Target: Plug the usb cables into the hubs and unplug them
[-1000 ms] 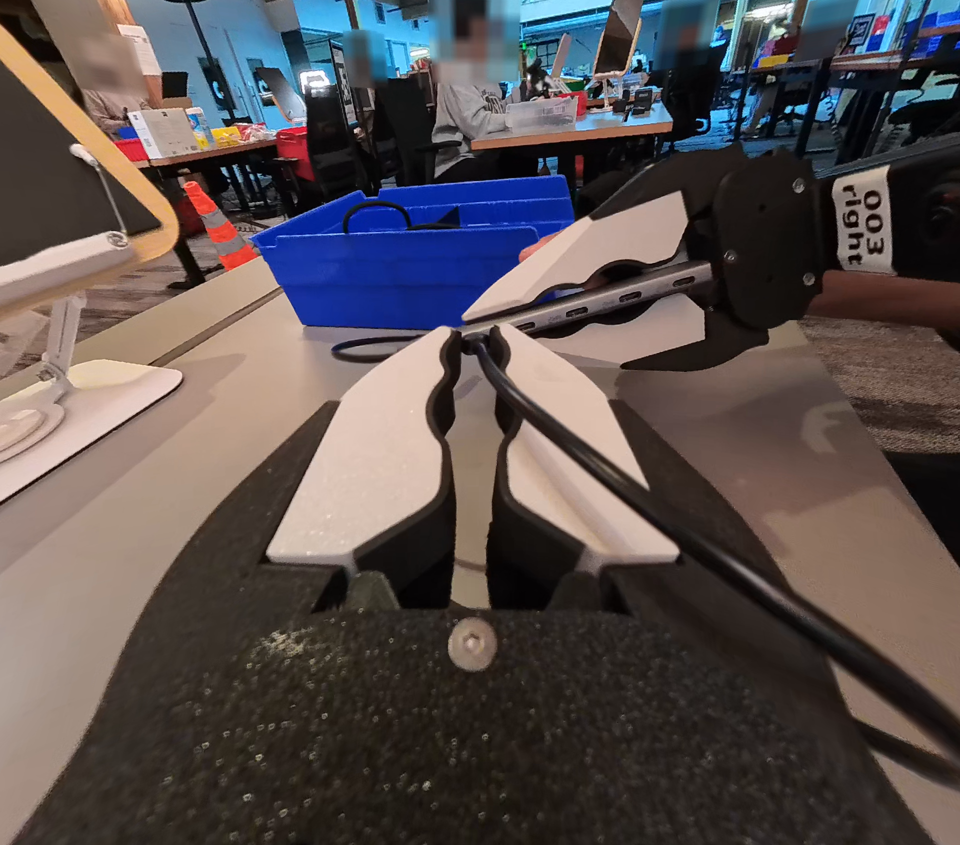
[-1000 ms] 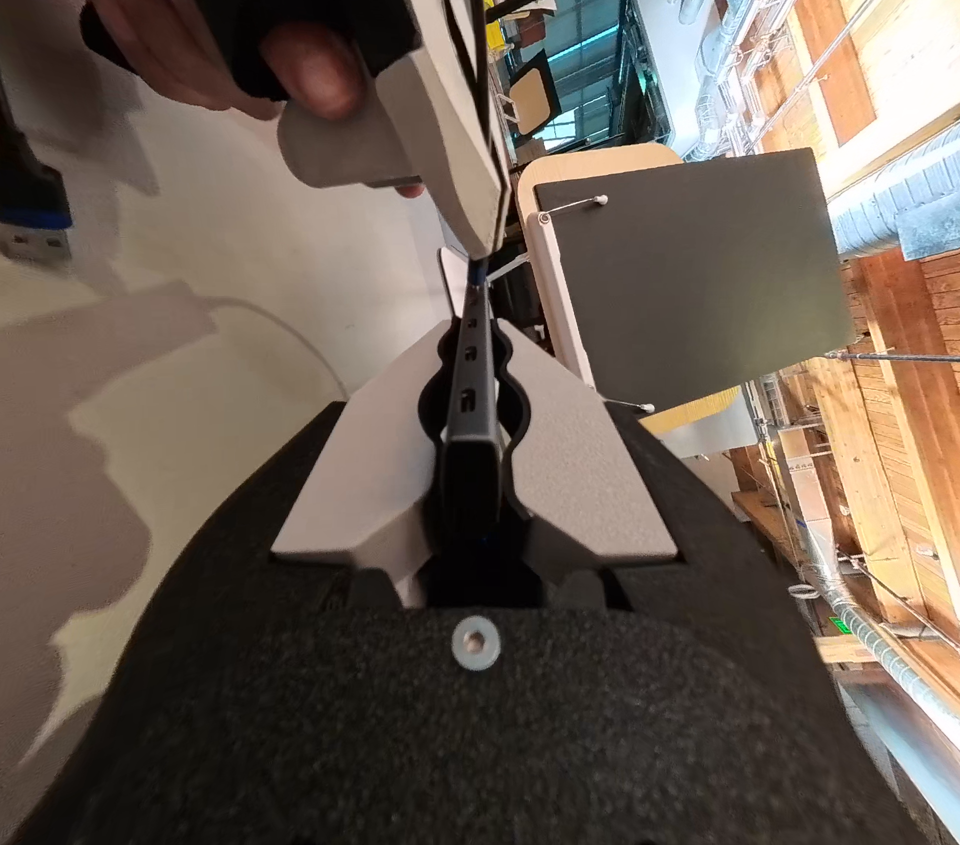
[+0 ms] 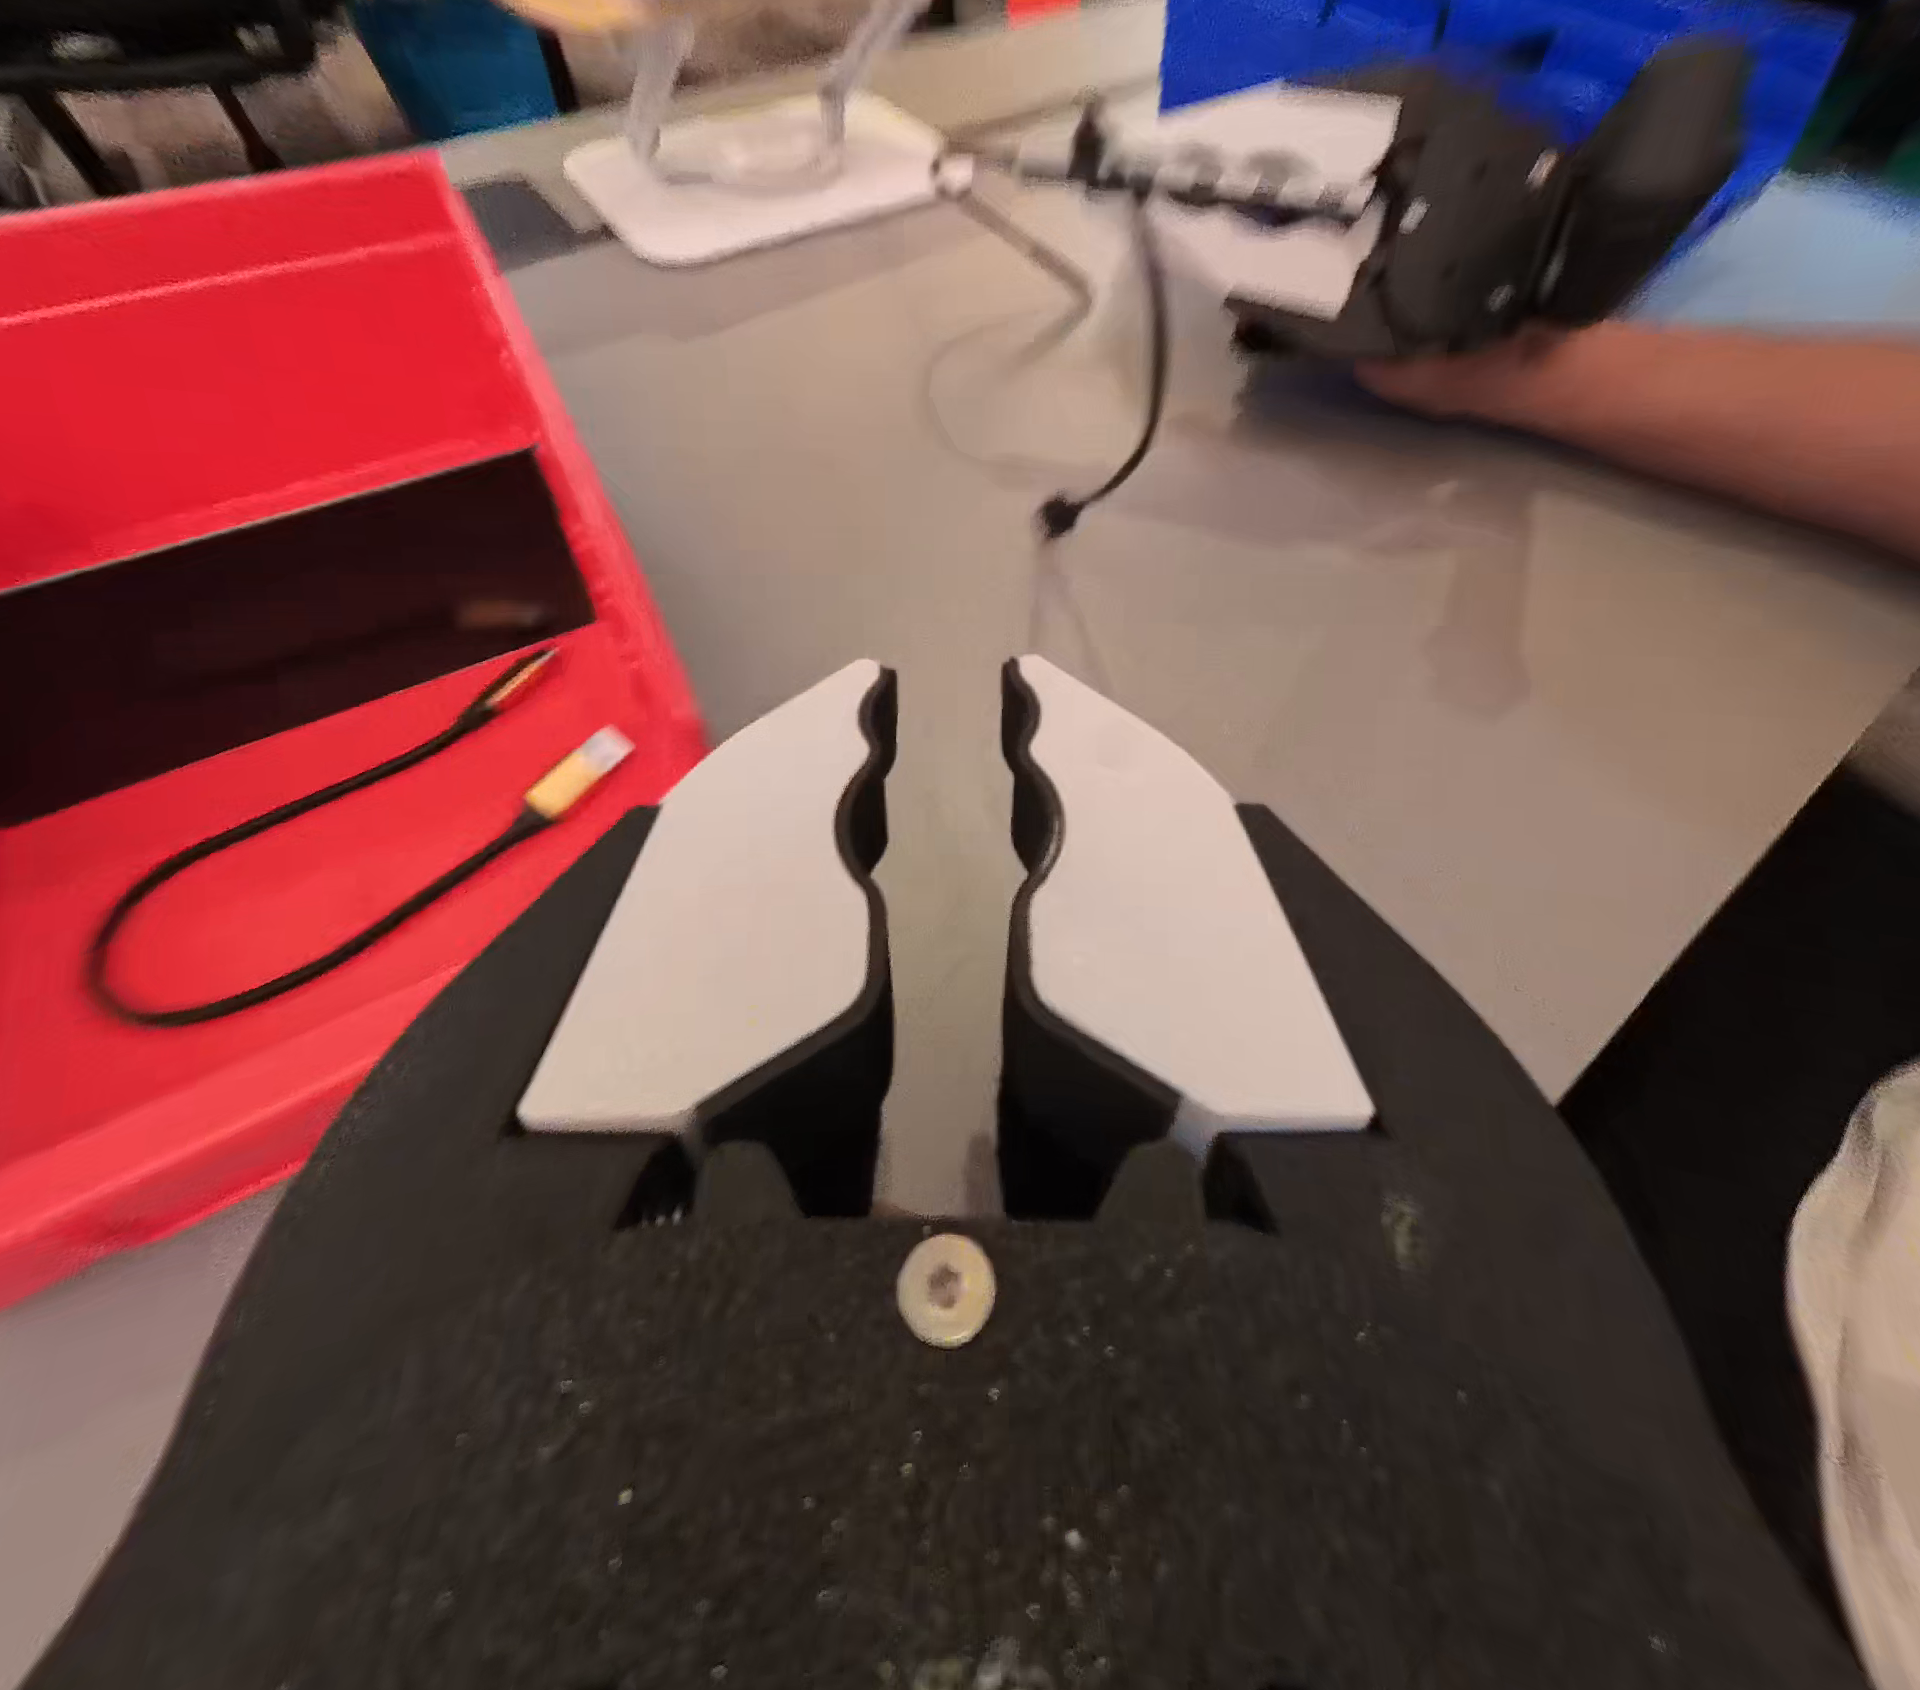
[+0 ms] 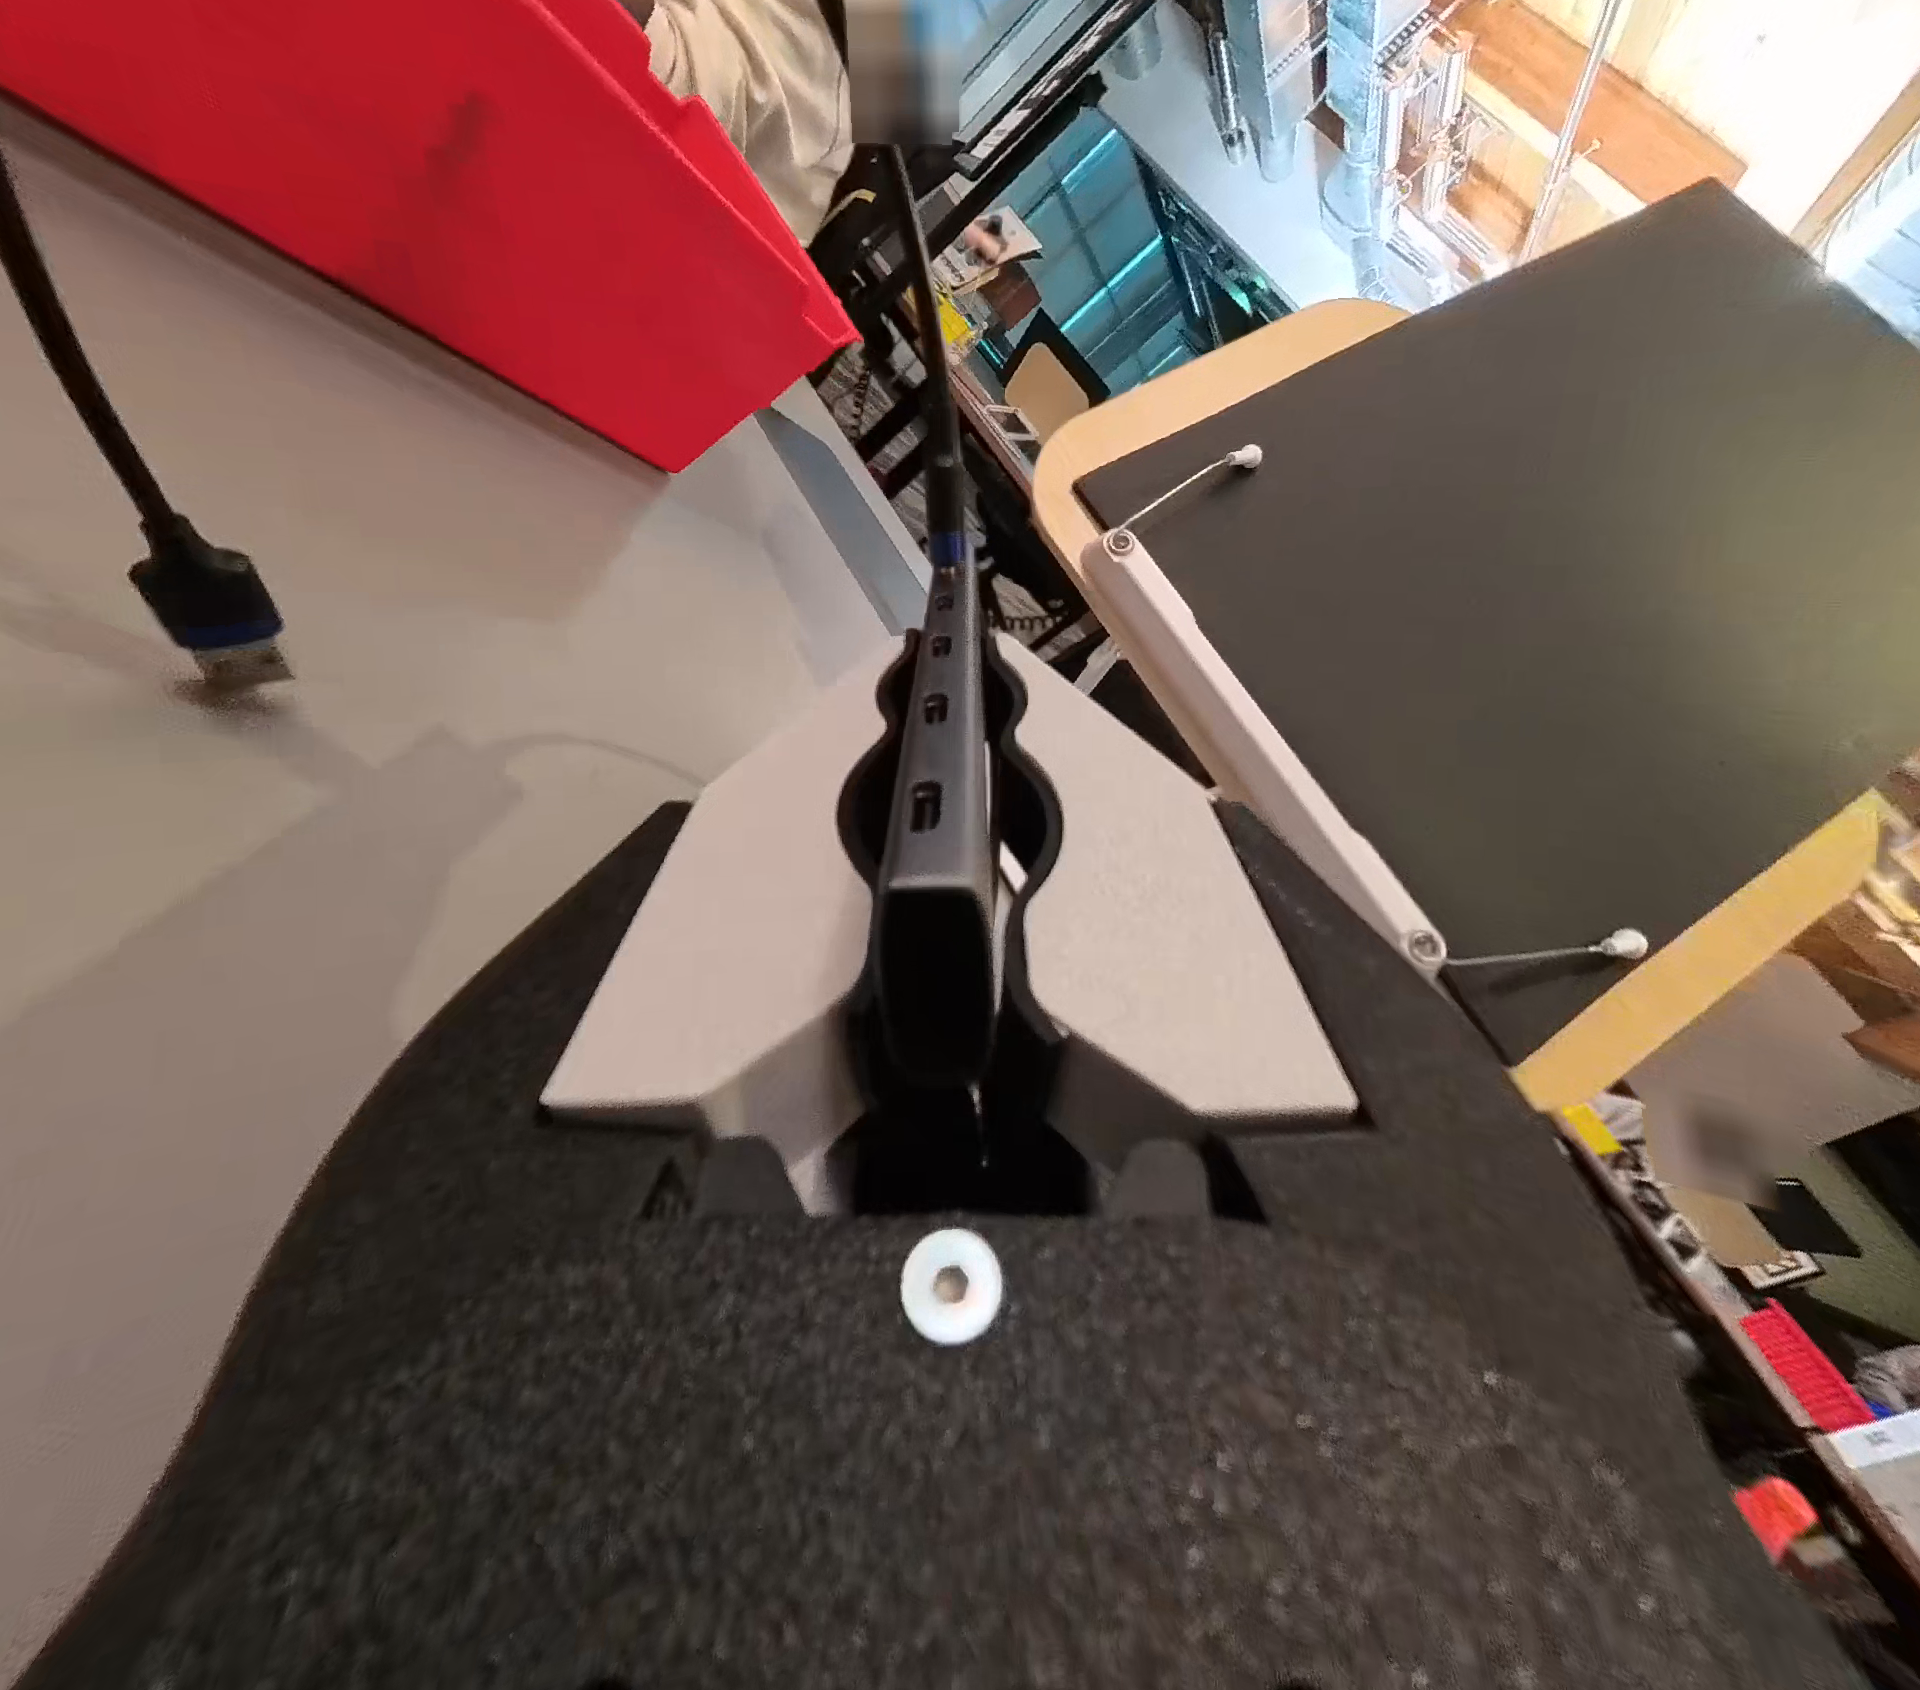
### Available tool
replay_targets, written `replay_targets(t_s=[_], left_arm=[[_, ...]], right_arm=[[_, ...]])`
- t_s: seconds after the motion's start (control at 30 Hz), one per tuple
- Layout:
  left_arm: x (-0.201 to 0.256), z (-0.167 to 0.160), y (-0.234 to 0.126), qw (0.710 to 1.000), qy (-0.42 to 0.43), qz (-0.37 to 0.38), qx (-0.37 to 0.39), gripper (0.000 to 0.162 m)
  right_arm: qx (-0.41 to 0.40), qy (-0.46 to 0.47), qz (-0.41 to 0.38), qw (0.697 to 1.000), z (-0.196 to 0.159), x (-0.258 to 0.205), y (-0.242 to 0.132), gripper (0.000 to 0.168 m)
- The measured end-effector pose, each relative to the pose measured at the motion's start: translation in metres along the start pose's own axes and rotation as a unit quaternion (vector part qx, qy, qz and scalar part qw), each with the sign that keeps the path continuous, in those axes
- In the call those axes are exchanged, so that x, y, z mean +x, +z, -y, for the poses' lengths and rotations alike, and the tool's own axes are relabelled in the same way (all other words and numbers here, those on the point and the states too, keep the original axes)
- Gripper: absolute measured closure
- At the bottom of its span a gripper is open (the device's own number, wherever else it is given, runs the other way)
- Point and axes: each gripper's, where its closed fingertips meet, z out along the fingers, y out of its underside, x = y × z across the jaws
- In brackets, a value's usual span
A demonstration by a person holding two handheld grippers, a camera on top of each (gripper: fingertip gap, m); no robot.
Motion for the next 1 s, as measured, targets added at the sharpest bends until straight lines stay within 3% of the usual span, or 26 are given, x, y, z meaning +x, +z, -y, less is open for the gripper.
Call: replay_targets(t_s=[0.1, 0.23, 0.3, 0.43, 0.63, 0.73, 0.83, 1.0], left_arm=[[-0.062, 0.010, -0.012, 0.992, 0.103, 0.028, -0.061, 0.146], [-0.121, -0.020, 0.012, 0.940, 0.235, -0.057, -0.240, 0.144], [-0.145, -0.031, 0.032, 0.922, 0.240, -0.072, -0.295, 0.136], [-0.165, -0.056, 0.065, 0.893, 0.260, -0.095, -0.355, 0.134], [-0.163, -0.081, 0.090, 0.893, 0.250, -0.121, -0.353, 0.133], [-0.156, -0.083, 0.096, 0.908, 0.233, -0.132, -0.322, 0.156], [-0.161, -0.083, 0.093, 0.902, 0.266, -0.095, -0.328, 0.158], [-0.161, -0.041, 0.061, 0.915, 0.278, -0.026, -0.292, 0.159]], right_arm=[[0.006, 0.038, 0.004, 0.999, 0.001, 0.004, -0.005, 0.160], [0.004, 0.049, 0.005, 0.999, -0.001, 0.006, -0.009, 0.160], [0.002, 0.040, 0.008, 0.999, -0.001, 0.004, -0.009, 0.160], [0.000, 0.025, 0.019, 0.999, -0.001, -0.002, -0.007, 0.160], [0.002, 0.026, 0.037, 0.999, 0.000, -0.009, -0.005, 0.160], [0.000, 0.021, 0.043, 0.999, -0.001, -0.012, -0.004, 0.160], [0.000, 0.014, 0.045, 0.999, 0.000, -0.014, -0.004, 0.161], [0.000, 0.012, 0.042, 0.999, 0.000, -0.013, -0.004, 0.160]])
